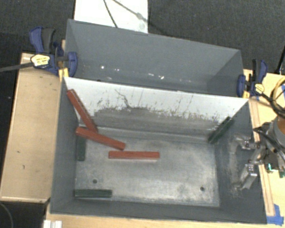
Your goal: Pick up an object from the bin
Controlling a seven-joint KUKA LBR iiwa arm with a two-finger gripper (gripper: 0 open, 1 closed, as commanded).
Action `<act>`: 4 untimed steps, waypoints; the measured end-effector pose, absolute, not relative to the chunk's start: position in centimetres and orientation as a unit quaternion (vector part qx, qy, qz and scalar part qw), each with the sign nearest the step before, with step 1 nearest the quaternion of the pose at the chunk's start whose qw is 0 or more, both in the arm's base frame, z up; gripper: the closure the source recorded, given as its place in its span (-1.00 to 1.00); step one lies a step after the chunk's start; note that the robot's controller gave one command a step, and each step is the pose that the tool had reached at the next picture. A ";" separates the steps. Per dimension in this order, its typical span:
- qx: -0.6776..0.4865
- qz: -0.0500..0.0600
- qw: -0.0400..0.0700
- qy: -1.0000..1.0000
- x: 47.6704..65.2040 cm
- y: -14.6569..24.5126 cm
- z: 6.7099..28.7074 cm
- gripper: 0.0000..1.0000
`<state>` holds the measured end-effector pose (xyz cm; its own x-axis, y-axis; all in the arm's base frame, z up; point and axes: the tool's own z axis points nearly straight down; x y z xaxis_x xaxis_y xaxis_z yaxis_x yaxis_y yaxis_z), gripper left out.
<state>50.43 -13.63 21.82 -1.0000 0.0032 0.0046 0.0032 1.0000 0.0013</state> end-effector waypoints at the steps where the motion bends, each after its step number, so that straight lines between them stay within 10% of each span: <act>1: 0.046 -0.002 0.000 -0.999 57.3 -4.0 10.9 -1.00; 3: 0.113 -0.002 -0.002 -0.994 57.4 8.0 7.0 -1.00; 4: 0.113 0.000 -0.003 -0.994 57.4 7.5 7.1 1.00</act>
Offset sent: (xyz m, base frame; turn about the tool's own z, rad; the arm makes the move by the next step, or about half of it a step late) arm 0.0670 0.0907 -0.1055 -0.0866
